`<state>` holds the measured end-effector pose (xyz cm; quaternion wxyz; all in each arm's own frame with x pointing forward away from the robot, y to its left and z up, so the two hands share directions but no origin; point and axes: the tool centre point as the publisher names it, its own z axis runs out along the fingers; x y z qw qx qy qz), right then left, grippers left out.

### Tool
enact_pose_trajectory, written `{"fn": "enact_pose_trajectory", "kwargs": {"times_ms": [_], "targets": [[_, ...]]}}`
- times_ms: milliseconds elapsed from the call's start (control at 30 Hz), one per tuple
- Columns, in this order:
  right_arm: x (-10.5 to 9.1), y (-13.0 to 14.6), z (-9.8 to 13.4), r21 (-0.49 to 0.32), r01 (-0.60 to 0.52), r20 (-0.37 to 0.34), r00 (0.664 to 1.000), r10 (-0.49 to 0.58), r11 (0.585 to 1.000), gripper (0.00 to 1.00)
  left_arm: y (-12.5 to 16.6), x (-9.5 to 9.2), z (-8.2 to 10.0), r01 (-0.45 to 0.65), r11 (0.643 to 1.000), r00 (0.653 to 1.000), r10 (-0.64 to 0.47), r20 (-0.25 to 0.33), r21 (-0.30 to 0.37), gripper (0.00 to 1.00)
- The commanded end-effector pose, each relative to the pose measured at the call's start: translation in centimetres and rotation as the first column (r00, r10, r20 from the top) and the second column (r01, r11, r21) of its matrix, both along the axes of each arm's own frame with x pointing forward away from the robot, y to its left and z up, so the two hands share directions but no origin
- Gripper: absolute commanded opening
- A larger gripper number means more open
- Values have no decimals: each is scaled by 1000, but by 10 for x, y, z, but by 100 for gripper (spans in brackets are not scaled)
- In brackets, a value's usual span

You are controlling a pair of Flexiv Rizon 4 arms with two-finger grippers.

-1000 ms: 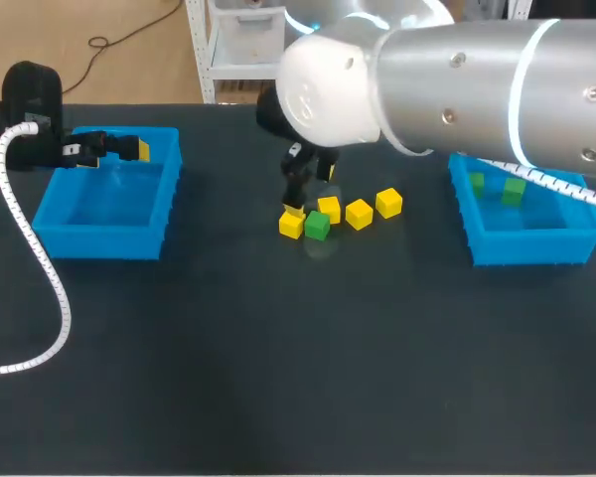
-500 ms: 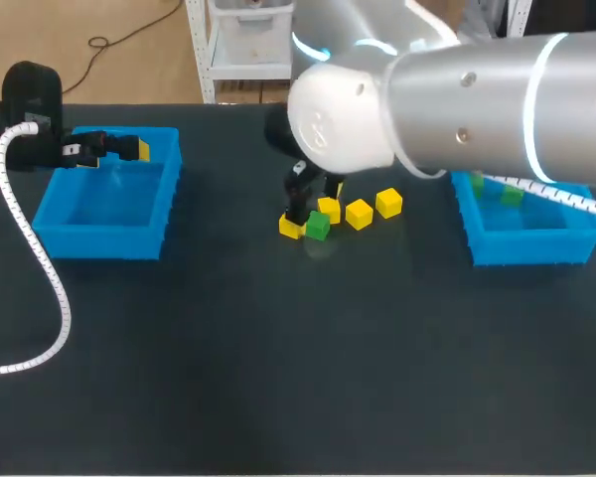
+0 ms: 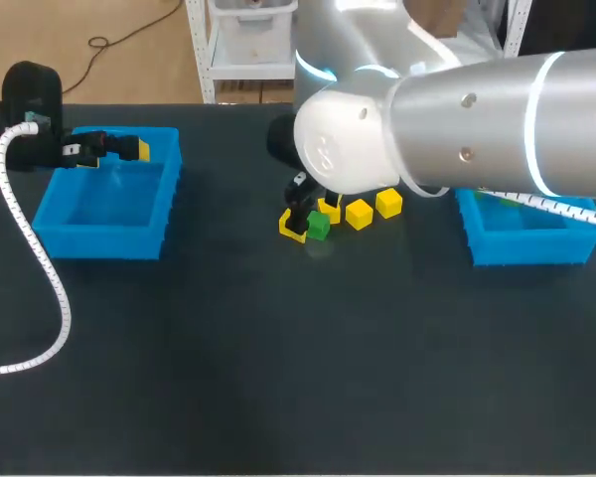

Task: Put the green cubes in the right bin and the yellow cubes in the left bin.

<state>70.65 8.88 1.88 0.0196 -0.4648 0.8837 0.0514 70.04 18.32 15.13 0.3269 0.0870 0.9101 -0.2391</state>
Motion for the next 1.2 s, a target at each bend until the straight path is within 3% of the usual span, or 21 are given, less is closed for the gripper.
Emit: {"fn": "enact_pose_trajectory", "kwargs": {"times_ms": [33,1200], "targets": [[-3,-1,1,-1,4,12,1000,-4,1000,100,1,-1,-1,4,1000,1000,-4,6,-7,100],[-10,1,-19,-4,28,-31,999,-28,1000,100,1,-1,-1,4,1000,1000,-4,6,-7,100]]}}
